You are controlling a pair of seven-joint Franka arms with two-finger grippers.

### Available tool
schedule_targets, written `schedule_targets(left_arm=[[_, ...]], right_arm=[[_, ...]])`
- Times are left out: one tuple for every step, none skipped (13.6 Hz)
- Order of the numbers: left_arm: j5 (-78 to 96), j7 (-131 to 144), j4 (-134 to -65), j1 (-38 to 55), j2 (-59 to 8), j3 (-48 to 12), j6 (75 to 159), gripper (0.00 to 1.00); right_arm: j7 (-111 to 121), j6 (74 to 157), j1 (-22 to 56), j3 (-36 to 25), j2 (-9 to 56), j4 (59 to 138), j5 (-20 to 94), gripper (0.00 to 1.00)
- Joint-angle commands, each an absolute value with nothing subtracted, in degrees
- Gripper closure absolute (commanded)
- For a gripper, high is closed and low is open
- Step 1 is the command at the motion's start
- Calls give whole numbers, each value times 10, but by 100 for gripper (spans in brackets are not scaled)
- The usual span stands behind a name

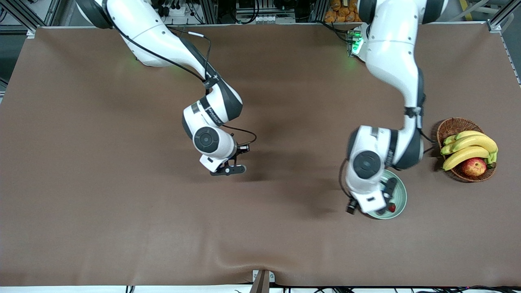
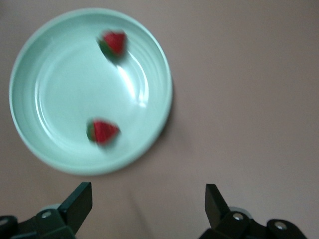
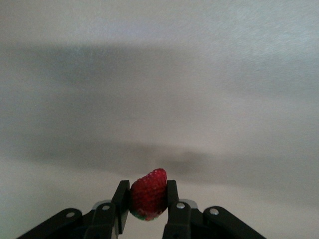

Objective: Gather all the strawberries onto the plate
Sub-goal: 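Set the third strawberry mid-table with the right gripper while the left gripper withdraws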

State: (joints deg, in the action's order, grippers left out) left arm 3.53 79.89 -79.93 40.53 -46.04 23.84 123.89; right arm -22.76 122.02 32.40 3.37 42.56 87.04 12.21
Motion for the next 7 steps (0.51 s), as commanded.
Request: schedule_targets(left_arm=[[38,817,-812,438,-454,242,1244,0],[47,818,-812,441,-454,242,1245,0],[55,818,-812,442,-454,240,1250,0],[55,818,-812,442,-455,231,1257,0],[54,818,-812,442,-455,221,1266,0],[49,818,-812,442,-456,216,1278,0],[48,817,-812,445,-457,215,1287,0]], right_arm=[[-231,1230,332,27,433,872,129,77],[-231,1237,333,27,438,872,129,58],[-230,1253,333,27,440,874,129,50],[-230,1266,333,27,444,879,128,41],[-230,1273,333,27,444,880,128,33],[-230,1274,332,27,443,880,128,25],[-230,1274,328,27,441,879,128,18]])
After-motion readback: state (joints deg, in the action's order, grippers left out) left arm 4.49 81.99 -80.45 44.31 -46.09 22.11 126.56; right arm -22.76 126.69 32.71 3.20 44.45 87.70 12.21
